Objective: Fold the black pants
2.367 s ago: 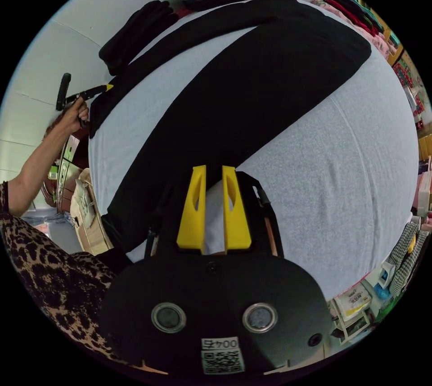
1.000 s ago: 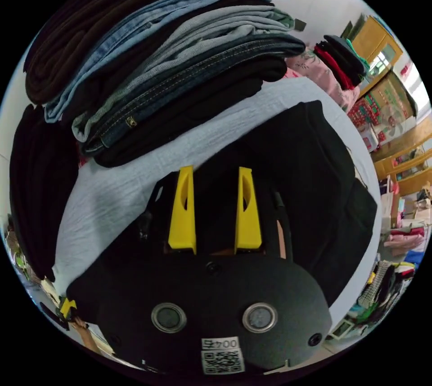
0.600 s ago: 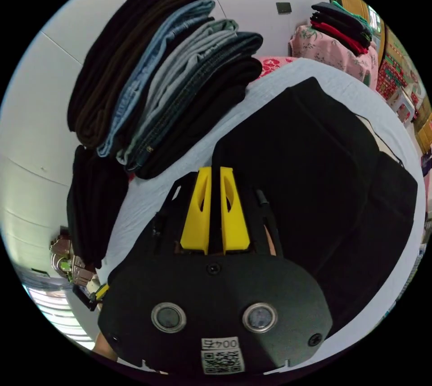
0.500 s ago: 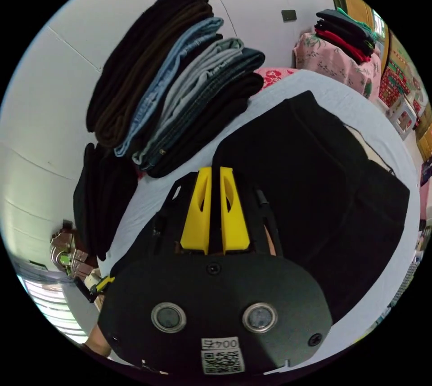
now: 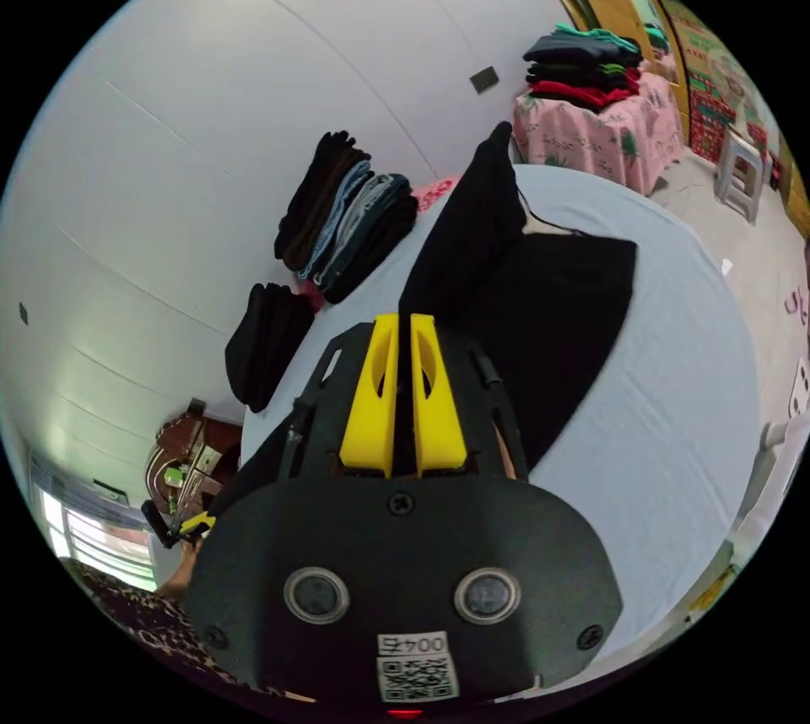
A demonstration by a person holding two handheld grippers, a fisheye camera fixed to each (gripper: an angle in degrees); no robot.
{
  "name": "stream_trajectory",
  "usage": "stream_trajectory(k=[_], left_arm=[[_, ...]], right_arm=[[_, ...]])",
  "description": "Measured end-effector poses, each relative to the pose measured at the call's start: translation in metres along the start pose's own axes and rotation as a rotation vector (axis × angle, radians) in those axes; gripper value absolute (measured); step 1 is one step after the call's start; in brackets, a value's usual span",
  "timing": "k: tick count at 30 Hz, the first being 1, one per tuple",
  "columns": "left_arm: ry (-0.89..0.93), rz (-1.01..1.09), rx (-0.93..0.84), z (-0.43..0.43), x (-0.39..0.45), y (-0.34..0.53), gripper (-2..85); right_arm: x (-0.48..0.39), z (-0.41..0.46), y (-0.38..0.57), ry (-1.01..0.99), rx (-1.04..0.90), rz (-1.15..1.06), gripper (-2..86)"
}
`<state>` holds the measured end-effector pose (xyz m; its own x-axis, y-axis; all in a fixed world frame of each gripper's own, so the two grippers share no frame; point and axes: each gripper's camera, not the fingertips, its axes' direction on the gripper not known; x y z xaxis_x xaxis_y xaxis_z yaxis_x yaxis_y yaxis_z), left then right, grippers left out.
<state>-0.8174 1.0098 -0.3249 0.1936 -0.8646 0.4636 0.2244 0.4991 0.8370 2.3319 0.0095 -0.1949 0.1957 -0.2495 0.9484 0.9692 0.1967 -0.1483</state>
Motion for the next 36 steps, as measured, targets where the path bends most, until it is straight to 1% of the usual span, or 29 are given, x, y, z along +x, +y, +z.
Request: stream_trajectory(k=[3, 5, 8, 10, 12, 14, 16, 18, 20, 22, 25, 28, 30, 32, 36], left_arm=[[-0.006, -0.042, -0.068, 0.017, 0.046, 0.037, 1.1], [0.011, -0.095, -0.125, 0.044, 0.074, 0.065, 1.2], [0.036, -0.148, -0.163, 0.076, 0.102, 0.091, 1.2], [0.051, -0.182, -0.188, 0.091, 0.110, 0.097, 1.2], [0.046, -0.186, -0.211, 0.099, 0.116, 0.096, 1.2], [0.012, -0.161, -0.224, 0.097, 0.126, 0.087, 1.2], [0.007, -0.143, -0.220, 0.093, 0.131, 0.079, 1.2], [0.010, -0.111, -0.256, 0.102, 0.132, 0.075, 1.3], [0.061, -0.118, -0.351, 0.129, 0.121, 0.083, 1.4], [0.090, -0.138, -0.394, 0.135, 0.115, 0.087, 1.4], [0.063, -0.137, -0.367, 0.100, 0.121, 0.084, 1.3], [0.008, -0.103, -0.380, 0.061, 0.118, 0.084, 1.3], [-0.031, -0.101, -0.377, 0.038, 0.104, 0.086, 1.4], [-0.054, -0.128, -0.344, 0.008, 0.069, 0.090, 1.5], [-0.016, -0.178, -0.300, -0.015, -0.007, 0.099, 1.8]], right_arm=[[0.056, -0.038, 0.052, 0.018, 0.010, 0.083, 3.2], [0.110, -0.052, 0.091, 0.013, 0.005, 0.195, 3.2], [0.172, -0.051, 0.120, 0.010, -0.020, 0.331, 3.5], [0.194, -0.046, 0.124, -0.023, -0.046, 0.361, 3.6], [0.202, -0.047, 0.117, -0.036, -0.059, 0.368, 3.7], [0.194, -0.058, 0.099, -0.042, -0.048, 0.328, 3.9], [0.186, -0.065, 0.087, -0.010, -0.055, 0.288, 4.3], [0.187, -0.063, 0.081, 0.032, -0.082, 0.272, 4.8], [0.201, -0.055, 0.081, 0.072, -0.156, 0.286, 5.4], [0.206, -0.063, 0.082, 0.054, -0.170, 0.286, 7.0], [0.179, -0.090, 0.089, 0.005, -0.167, 0.164, 9.6], [0.131, -0.107, 0.116, -0.091, -0.223, 0.045, 10.6], [0.099, -0.111, 0.143, -0.167, -0.265, 0.005, 10.7], [0.058, -0.109, 0.184, -0.273, -0.322, -0.007, 10.7], [0.000, -0.097, 0.245, -0.354, -0.375, 0.005, 10.8]])
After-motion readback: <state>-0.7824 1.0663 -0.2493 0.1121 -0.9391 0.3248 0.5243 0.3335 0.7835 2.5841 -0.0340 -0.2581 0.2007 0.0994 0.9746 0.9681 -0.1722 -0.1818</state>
